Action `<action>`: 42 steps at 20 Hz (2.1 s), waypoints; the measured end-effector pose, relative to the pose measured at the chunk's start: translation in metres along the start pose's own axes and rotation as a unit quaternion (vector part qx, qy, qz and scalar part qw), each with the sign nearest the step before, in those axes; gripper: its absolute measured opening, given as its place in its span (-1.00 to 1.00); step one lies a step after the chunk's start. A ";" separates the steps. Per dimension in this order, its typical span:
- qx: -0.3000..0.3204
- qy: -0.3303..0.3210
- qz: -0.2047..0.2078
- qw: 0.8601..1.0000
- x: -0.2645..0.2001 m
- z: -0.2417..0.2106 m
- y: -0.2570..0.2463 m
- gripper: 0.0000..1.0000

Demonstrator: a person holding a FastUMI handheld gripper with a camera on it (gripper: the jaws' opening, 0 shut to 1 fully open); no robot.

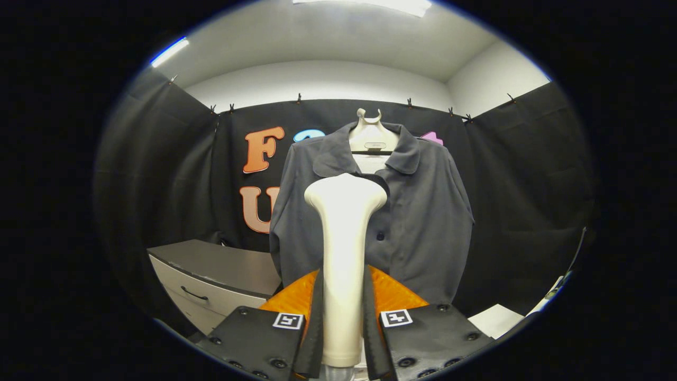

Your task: Iron the clothes twice with a garment steamer, once on the left side and once on the right side.

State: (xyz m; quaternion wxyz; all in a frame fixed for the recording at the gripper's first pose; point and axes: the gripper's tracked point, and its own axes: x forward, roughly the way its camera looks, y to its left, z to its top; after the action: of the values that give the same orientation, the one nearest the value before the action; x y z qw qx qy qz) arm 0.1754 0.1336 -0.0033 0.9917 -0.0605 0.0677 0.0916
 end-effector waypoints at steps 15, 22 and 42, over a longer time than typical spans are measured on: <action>-0.001 0.021 0.008 1.000 0.080 -0.019 0.008 -0.21; -0.014 0.020 0.001 1.000 0.083 -0.024 0.006 -0.21; -0.033 0.070 -0.004 0.997 0.057 -0.105 0.013 -0.21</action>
State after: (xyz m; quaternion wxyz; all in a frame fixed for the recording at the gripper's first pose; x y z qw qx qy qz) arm 0.2159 0.1420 -0.1167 0.9823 -0.0994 0.1334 0.0858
